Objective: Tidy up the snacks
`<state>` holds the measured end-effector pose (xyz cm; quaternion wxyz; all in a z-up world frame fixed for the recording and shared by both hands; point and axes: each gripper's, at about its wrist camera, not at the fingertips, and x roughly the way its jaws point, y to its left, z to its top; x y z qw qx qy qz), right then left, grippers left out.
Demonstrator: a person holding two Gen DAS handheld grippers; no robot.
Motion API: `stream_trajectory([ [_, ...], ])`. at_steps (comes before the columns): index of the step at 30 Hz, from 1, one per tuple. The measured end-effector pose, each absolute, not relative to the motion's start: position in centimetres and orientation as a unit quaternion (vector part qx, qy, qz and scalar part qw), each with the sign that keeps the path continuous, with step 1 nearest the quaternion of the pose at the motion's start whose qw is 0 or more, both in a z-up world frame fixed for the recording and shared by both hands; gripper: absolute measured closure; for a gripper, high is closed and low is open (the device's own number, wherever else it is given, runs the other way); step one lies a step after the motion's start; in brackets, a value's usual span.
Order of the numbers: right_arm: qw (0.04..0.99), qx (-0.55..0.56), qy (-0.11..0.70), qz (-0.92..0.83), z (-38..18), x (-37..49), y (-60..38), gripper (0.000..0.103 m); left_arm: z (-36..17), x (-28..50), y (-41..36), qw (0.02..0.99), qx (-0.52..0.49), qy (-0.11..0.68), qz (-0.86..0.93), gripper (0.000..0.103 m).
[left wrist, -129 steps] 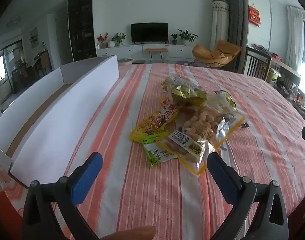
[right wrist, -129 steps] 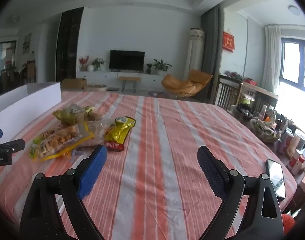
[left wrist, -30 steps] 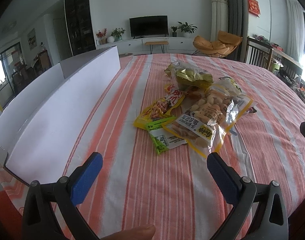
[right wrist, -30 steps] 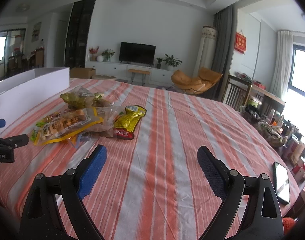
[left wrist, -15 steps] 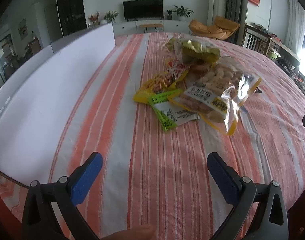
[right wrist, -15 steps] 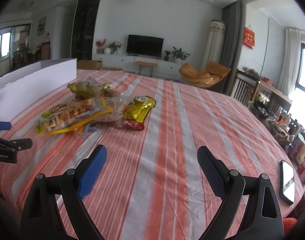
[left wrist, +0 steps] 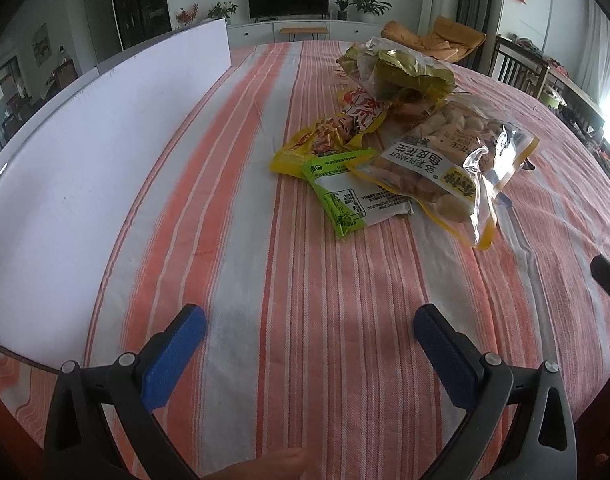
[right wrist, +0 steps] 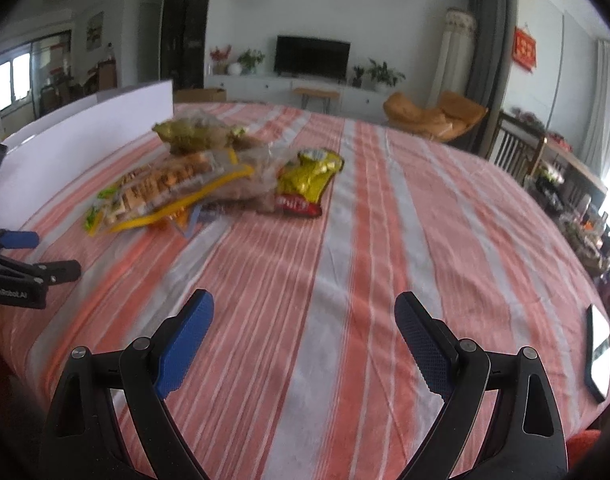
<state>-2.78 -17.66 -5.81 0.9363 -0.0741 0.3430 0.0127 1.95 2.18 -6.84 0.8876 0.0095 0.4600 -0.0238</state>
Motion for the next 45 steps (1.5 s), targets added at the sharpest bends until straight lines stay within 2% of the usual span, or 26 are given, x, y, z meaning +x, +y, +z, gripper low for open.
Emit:
stream_trajectory([
  [17,0.924,-0.034,0.380,-0.008,-7.9,-1.6,-20.4,0.009,-6.9,2.1,2.2,0.887,0.008,0.461,-0.019,0.000],
  [21,0.922,-0.029,0.387,-0.016,-8.1,-1.2,-21.0,0.009,-6.6,3.2,2.2,0.873,0.007,0.488,-0.023,0.000],
  [25,0.918,-0.024,0.396,-0.020,-8.4,-0.9,-21.4,0.009,-4.0,4.4,2.4,0.875,-0.033,0.477,-0.078,0.000],
  [30,0.917,-0.035,0.398,-0.013,-8.5,-0.8,-21.0,0.009,3.4,10.6,0.5,0.887,-0.040,0.440,-0.136,0.000],
  [32,0.916,-0.032,0.399,-0.009,-8.5,-0.7,-21.1,0.009,5.4,14.9,-1.2,0.882,-0.022,0.447,-0.149,0.000],
  [35,0.915,-0.024,0.403,-0.004,-8.5,-0.6,-21.3,0.009,4.7,21.0,-4.5,0.866,0.057,0.481,-0.121,0.000],
  [38,0.914,-0.021,0.404,-0.002,-8.5,-0.6,-21.4,0.009,1.8,25.3,-7.0,0.843,0.120,0.518,-0.084,0.000],
  [41,0.915,-0.029,0.402,0.001,-8.5,-0.7,-21.1,0.009,-0.1,27.6,-8.2,0.824,0.136,0.543,-0.082,0.001],
  [42,0.916,-0.033,0.400,0.001,-8.5,-0.8,-21.0,0.009,-0.3,28.0,-8.3,0.823,0.134,0.546,-0.083,0.013],
  [43,0.916,-0.035,0.400,0.001,-8.5,-0.8,-21.0,0.009,-0.4,28.2,-8.3,0.822,0.121,0.549,-0.093,0.033],
  [45,0.916,-0.036,0.399,0.002,-8.5,-0.8,-20.9,0.009,0.1,28.2,-7.3,0.824,0.086,0.552,-0.097,0.042],
])
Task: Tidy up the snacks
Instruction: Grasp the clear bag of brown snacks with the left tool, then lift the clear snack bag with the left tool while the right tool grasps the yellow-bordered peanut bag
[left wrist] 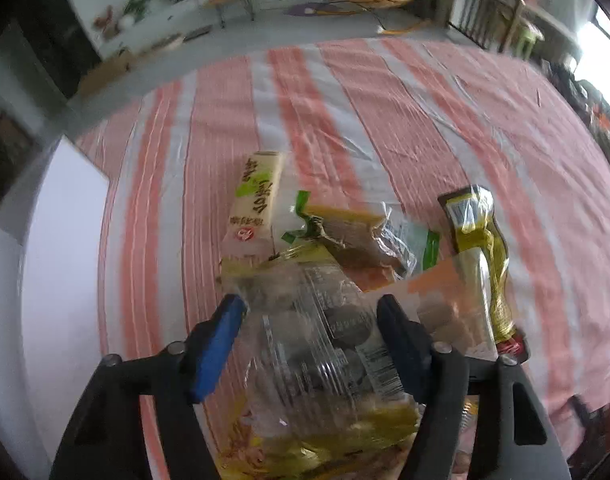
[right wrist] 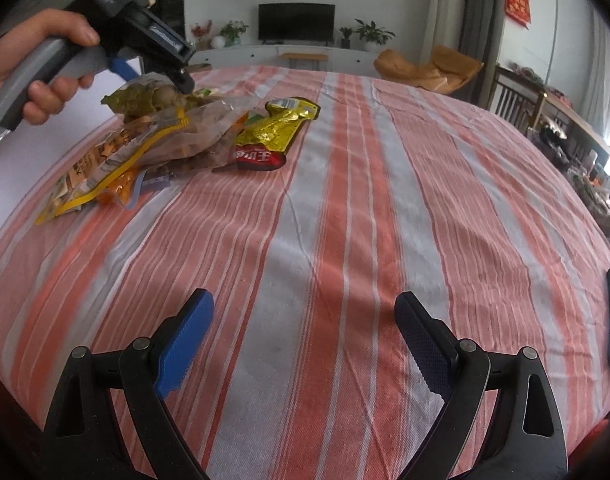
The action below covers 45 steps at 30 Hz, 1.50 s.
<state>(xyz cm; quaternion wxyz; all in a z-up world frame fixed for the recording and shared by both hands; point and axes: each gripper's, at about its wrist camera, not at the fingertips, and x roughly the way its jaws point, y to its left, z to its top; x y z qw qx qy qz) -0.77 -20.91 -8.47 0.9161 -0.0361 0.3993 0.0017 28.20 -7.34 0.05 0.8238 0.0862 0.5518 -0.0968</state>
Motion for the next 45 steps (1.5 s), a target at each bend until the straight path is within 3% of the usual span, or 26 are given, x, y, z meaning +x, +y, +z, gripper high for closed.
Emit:
stream_trajectory([
  [8,0.914,-0.021,0.406,0.007,-8.4,-0.6,-21.2,0.009,3.0,20.6,-0.8,0.846,0.032,0.520,-0.111,0.045],
  [14,0.914,-0.021,0.406,0.007,-8.4,-0.7,-21.2,0.009,0.5,12.3,4.3,0.837,0.003,0.538,-0.105,0.045],
  [19,0.914,-0.023,0.404,0.005,-8.4,-0.7,-21.2,0.009,-2.4,9.1,3.6,0.845,-0.047,0.515,-0.137,0.046],
  [24,0.917,-0.038,0.397,-0.002,-8.3,-0.9,-20.9,0.009,-2.7,10.9,-0.5,0.831,-0.144,0.486,-0.230,0.046],
  [30,0.919,-0.040,0.393,-0.002,-8.4,-1.0,-20.8,0.009,-0.9,11.2,-5.9,0.850,-0.104,0.454,-0.247,0.047],
  [39,0.914,-0.015,0.405,0.001,-8.5,-0.7,-21.5,0.009,0.3,6.3,2.0,0.880,-0.007,0.459,-0.124,0.046],
  [42,0.914,-0.015,0.405,0.001,-8.5,-0.7,-21.4,0.009,-1.8,5.6,4.3,0.882,-0.005,0.465,-0.079,0.042],
  [44,0.914,-0.015,0.405,0.001,-8.5,-0.7,-21.4,0.009,-3.2,6.1,4.9,0.881,-0.017,0.468,-0.065,0.023],
  [45,0.914,-0.015,0.405,0.001,-8.5,-0.7,-21.4,0.009,-3.6,6.1,4.9,0.882,-0.024,0.466,-0.059,0.020],
])
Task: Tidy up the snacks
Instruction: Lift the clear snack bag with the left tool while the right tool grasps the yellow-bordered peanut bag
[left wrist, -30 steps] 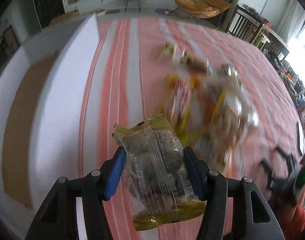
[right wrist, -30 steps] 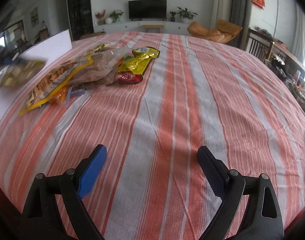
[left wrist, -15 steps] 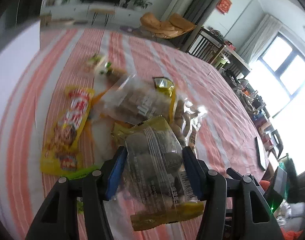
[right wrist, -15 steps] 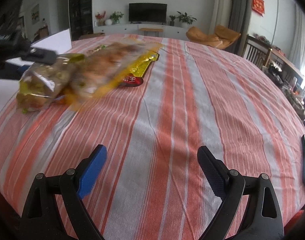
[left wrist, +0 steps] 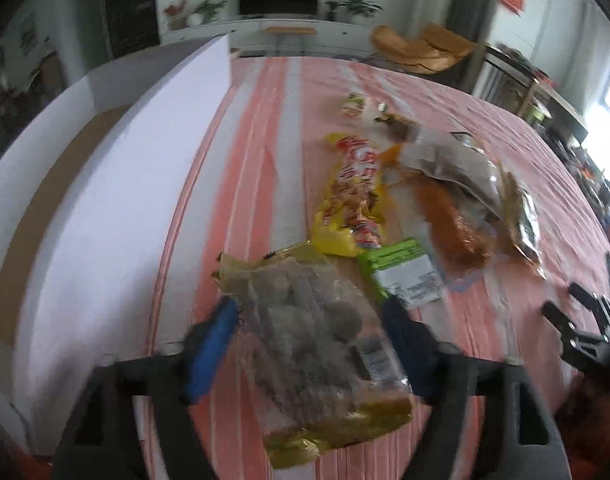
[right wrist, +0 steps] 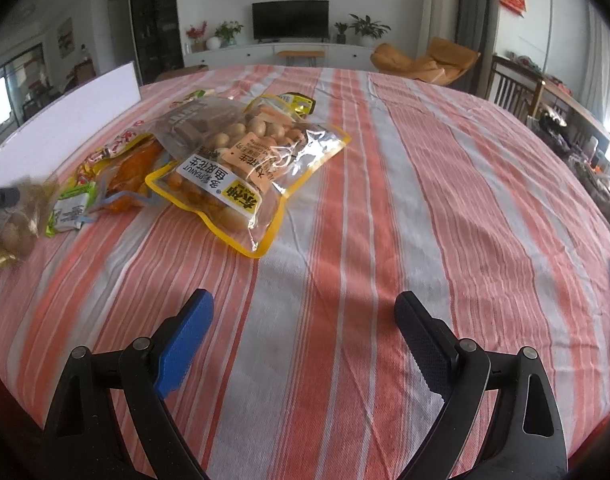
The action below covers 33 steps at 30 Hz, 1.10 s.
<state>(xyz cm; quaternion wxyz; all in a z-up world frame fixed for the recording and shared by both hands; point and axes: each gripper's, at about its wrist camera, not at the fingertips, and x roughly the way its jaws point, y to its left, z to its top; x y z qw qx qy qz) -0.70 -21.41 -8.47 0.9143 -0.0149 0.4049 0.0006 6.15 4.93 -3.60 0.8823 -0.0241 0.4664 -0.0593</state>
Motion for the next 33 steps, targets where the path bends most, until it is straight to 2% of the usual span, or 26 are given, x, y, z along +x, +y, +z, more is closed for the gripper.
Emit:
stream_trajectory([
  [3,0.915,-0.015,0.404,0.001,-8.4,-0.6,-21.5,0.009,-4.8,6.1,4.3,0.882,-0.024,0.468,-0.047,0.016],
  [5,0.915,-0.016,0.404,0.002,-8.4,-0.7,-21.6,0.009,-6.0,5.9,4.1,0.879,-0.036,0.475,-0.036,0.004],
  [7,0.915,-0.016,0.404,0.001,-8.4,-0.7,-21.6,0.009,-6.8,5.9,4.6,0.874,-0.059,0.481,-0.031,0.000],
  [10,0.915,-0.016,0.404,0.002,-8.4,-0.7,-21.6,0.009,-7.6,5.8,5.9,0.868,-0.081,0.489,-0.026,0.000],
  [17,0.911,-0.011,0.412,0.005,-8.4,-0.5,-21.7,0.009,-8.6,5.5,4.5,0.874,-0.001,0.486,-0.004,0.000],
  [20,0.903,0.057,0.425,0.020,-7.1,0.1,-23.1,0.009,-8.7,5.4,4.9,0.876,-0.002,0.482,-0.007,0.000],
  [22,0.902,0.129,0.409,0.041,-5.2,1.5,-24.2,0.009,-8.6,5.4,5.0,0.876,-0.001,0.481,-0.008,0.000],
  [25,0.892,0.148,0.426,0.042,-3.4,5.7,-23.6,0.009,-8.3,5.2,5.3,0.875,-0.009,0.485,-0.008,0.000],
  [28,0.869,0.156,0.468,0.031,-4.1,11.0,-22.3,0.010,-7.6,4.4,5.8,0.875,-0.020,0.484,-0.011,0.004],
  [31,0.846,0.139,0.514,0.007,-6.4,13.9,-21.3,0.014,-7.1,3.7,5.9,0.879,-0.023,0.477,-0.014,0.005],
  [33,0.846,0.132,0.517,0.016,-6.8,13.8,-21.1,0.032,-6.9,3.3,5.7,0.881,-0.013,0.472,-0.017,0.006],
])
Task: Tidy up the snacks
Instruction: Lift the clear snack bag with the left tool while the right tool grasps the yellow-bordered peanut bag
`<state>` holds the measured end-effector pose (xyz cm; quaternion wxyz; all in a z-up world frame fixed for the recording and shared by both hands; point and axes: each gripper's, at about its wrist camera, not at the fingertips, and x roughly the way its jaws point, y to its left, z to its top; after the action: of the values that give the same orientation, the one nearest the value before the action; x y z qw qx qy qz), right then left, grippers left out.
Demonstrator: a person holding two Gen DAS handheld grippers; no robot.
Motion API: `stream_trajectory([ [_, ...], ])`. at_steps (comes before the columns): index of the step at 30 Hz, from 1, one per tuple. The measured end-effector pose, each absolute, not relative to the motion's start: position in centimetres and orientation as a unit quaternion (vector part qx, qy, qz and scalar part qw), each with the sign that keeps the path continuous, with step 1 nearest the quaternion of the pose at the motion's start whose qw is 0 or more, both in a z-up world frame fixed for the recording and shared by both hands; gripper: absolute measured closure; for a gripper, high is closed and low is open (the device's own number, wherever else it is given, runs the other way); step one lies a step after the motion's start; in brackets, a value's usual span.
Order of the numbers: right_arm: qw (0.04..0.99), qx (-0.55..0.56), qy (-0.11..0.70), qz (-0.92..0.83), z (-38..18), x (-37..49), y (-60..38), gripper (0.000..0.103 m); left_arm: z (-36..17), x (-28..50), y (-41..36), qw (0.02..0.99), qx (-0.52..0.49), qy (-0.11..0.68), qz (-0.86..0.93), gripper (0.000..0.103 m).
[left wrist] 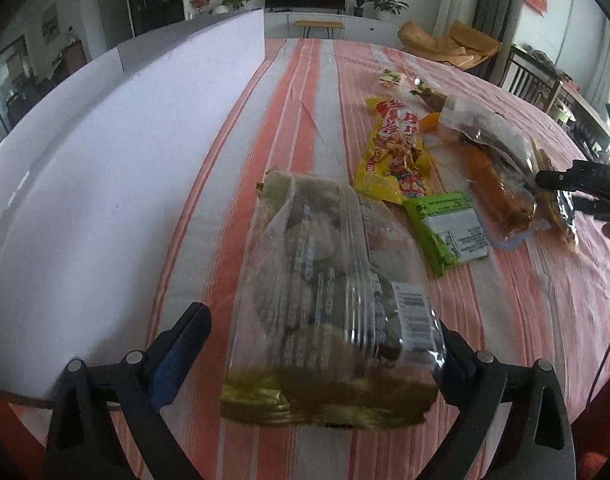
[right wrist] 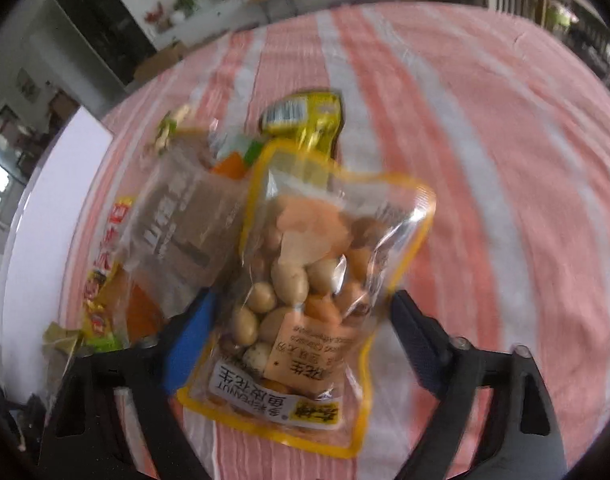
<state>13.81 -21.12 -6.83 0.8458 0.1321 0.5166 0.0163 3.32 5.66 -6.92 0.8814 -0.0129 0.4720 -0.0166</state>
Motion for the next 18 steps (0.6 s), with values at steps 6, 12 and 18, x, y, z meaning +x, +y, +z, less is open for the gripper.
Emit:
stream_trajectory([
  [6,0.835,0.057,0.546,0.042,-5.7,9.5,-21.8,0.036,-6.5,3.2,5.4,0.883,-0.011,0.469,-0.030,0.015],
  [12,0.826,0.031,0.561,0.038,-5.5,5.9,-24.5,0.020,-7.0,3.5,5.2,0.877,-0.014,0.479,-0.030,0.015],
  [18,0.822,0.054,0.566,0.019,-6.3,6.3,-24.8,0.020,-6.9,3.2,5.4,0.876,-0.012,0.482,-0.022,0.014],
])
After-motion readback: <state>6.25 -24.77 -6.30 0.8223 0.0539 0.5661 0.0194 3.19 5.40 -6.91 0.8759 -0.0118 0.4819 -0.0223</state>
